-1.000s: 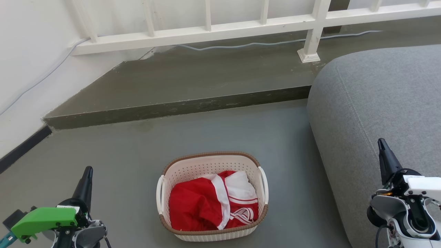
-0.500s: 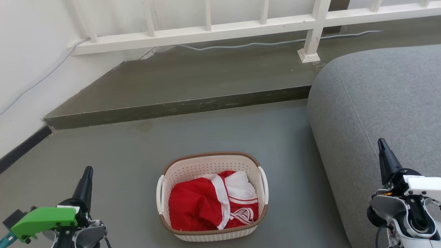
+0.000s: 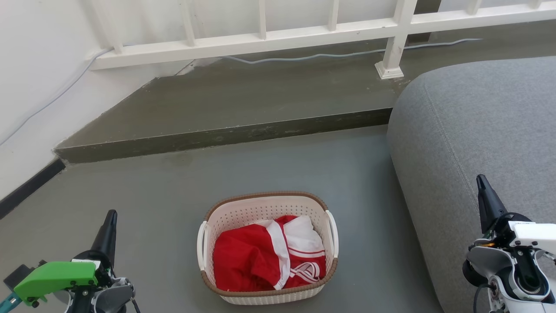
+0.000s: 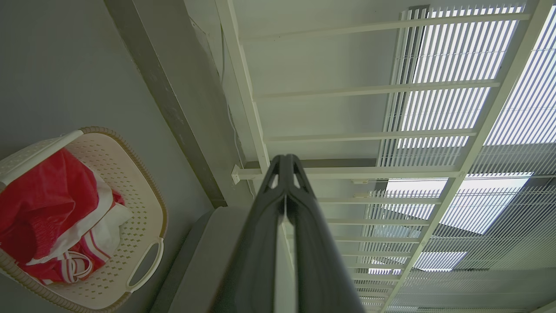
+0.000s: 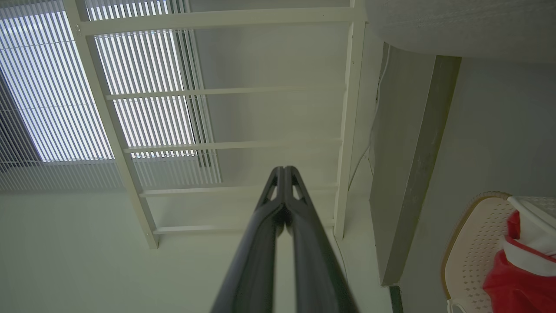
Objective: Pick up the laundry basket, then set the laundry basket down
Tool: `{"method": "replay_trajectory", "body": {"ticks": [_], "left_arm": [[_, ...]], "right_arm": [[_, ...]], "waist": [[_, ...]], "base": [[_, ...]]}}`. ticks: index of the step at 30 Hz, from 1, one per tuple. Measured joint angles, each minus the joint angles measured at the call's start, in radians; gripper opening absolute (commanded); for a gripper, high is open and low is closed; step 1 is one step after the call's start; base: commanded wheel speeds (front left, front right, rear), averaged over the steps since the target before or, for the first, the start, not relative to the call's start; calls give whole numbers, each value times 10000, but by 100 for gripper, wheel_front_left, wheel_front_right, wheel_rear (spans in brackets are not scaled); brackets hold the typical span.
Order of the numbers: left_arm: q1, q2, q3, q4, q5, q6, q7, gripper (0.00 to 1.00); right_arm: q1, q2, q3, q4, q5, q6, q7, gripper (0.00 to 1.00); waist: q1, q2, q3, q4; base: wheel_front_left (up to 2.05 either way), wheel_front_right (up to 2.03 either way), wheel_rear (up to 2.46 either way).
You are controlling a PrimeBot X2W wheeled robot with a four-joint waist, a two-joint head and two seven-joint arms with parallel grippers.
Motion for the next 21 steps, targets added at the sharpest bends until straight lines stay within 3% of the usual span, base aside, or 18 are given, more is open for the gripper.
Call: {"method": "replay_trajectory", "body": {"ticks": [21], "left_arm": [[0,0,0,0,0,0,0,0]], "right_arm": [[0,10,-6,-2,0,0,0,0]], "waist": [[0,0,0,0]], "base": [[0,0,0]]}}
